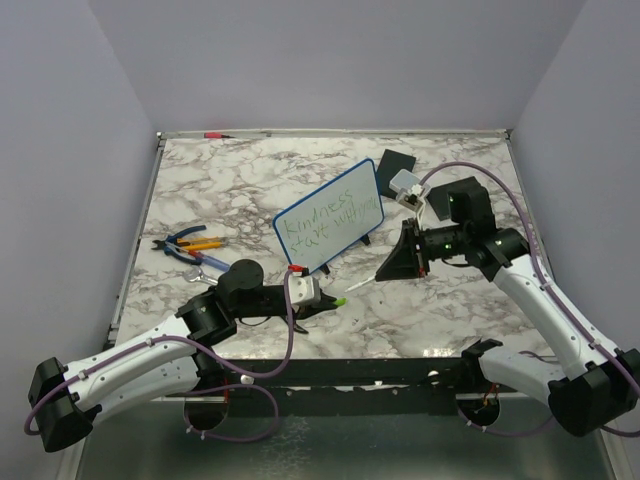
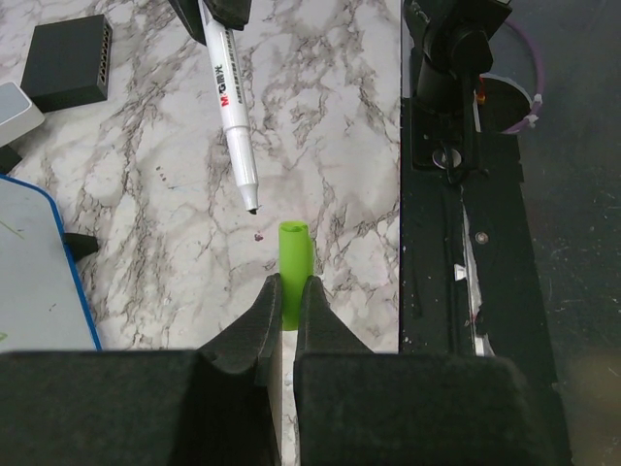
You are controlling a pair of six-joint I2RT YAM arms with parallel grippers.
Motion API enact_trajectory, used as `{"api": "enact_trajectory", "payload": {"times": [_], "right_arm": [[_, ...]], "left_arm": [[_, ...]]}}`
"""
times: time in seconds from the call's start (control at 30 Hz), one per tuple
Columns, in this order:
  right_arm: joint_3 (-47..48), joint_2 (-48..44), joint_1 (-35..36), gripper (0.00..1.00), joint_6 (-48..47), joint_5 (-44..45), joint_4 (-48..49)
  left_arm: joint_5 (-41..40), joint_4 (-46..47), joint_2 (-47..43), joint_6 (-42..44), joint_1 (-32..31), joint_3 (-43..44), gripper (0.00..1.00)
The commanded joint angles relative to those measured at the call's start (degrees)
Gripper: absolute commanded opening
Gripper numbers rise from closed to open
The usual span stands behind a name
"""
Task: Write a sentence on the whiteboard
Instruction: Close the whiteboard marker at the center of the board.
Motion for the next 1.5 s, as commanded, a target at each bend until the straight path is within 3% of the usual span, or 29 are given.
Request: {"api": "enact_trajectory", "payload": {"times": [0.0, 1.47], "right_arm": [[-0.36, -0.05, 1.01, 0.01, -0.99, 0.78, -2.08], [-1.71, -2.82, 1.83, 0.01, -0.46, 1.57, -2.06]], "left_arm": [[0.0, 1.27, -0.11, -0.86, 0.27, 1.53, 0.0], [-1.58, 0.54, 0.45, -2.26, 0.7, 2.08, 0.0]]}}
